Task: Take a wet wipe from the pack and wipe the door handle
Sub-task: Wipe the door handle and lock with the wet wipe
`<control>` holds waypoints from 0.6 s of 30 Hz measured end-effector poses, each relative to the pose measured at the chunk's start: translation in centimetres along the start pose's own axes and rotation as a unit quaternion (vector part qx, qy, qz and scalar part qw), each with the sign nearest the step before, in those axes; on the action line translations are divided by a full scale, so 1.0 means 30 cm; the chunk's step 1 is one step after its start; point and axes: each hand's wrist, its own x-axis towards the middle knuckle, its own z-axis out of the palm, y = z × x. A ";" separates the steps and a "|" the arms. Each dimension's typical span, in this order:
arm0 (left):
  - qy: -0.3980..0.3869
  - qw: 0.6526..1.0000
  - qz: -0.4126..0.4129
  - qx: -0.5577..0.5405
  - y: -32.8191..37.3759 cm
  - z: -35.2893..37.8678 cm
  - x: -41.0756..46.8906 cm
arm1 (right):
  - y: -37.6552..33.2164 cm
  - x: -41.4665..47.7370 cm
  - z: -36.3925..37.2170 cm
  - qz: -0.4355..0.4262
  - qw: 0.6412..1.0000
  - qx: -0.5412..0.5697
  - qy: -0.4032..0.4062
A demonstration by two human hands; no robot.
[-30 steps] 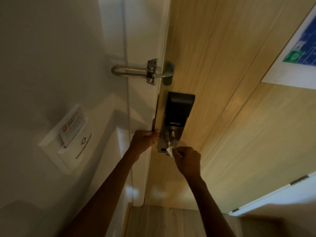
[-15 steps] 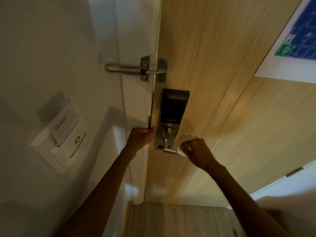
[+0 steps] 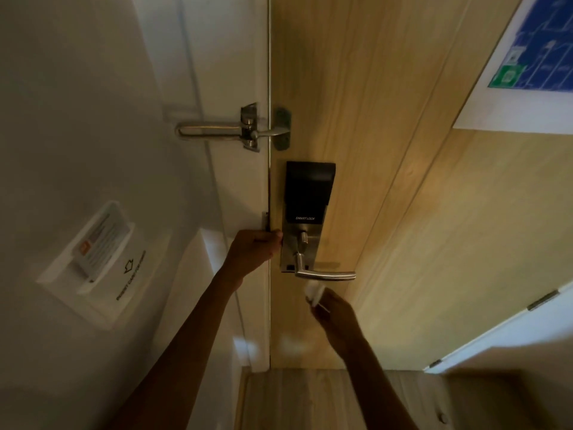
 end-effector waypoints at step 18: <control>0.048 0.999 0.021 0.007 -0.005 -0.017 0.050 | 0.004 0.100 0.199 0.151 0.811 0.562 -0.053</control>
